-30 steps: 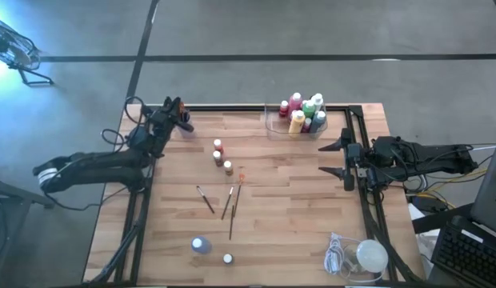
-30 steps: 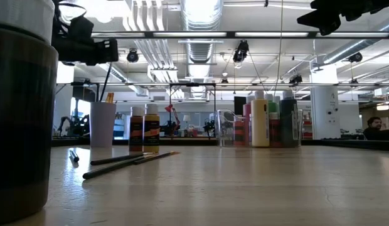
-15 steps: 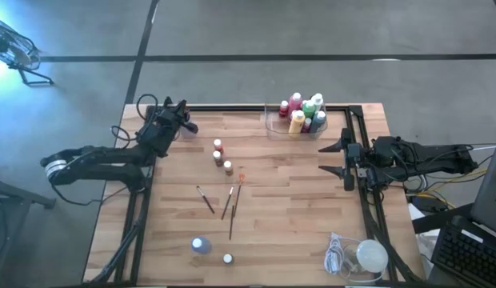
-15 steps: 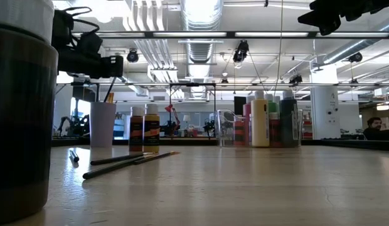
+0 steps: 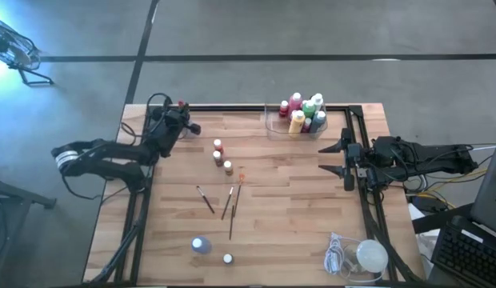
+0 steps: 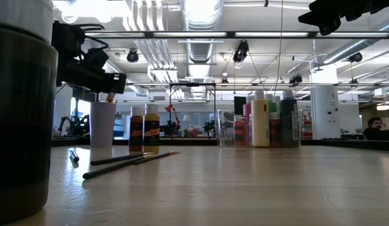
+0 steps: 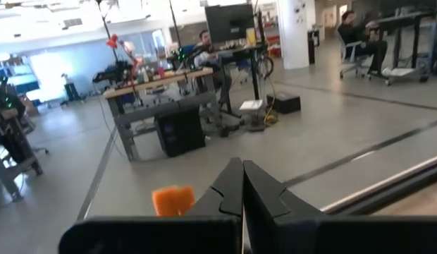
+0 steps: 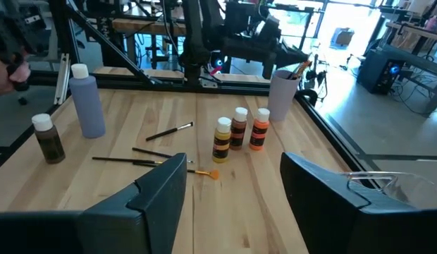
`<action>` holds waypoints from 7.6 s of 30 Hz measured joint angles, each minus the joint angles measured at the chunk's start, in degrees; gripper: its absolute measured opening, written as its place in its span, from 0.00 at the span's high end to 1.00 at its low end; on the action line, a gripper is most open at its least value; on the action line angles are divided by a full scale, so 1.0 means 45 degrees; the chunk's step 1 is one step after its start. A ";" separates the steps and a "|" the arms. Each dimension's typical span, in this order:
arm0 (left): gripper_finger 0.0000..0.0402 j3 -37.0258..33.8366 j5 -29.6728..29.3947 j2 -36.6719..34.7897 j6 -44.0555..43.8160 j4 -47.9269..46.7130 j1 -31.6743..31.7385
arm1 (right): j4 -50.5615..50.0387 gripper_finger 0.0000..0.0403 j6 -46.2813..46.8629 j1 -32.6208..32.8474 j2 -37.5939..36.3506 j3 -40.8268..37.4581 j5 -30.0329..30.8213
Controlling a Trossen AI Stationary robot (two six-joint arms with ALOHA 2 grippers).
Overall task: Pick & Place Paint Supplies
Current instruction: Put the silver paint brush into the violet cup
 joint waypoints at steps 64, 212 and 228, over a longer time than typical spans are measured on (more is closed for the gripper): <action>0.69 0.6881 0.4352 -0.4514 -0.2892 -1.4812 -0.4936 | 0.0000 0.23 0.0002 0.0000 0.0000 0.0000 -0.0002; 0.52 0.6501 0.4026 0.2016 -2.6744 -2.3167 -1.0516 | -0.0005 0.45 0.0003 0.0001 0.0005 0.0000 0.0002; 0.56 0.5047 0.4192 0.1987 -2.7003 -2.0979 -1.0516 | 0.0000 0.32 0.0000 0.0000 -0.0005 0.0000 0.0002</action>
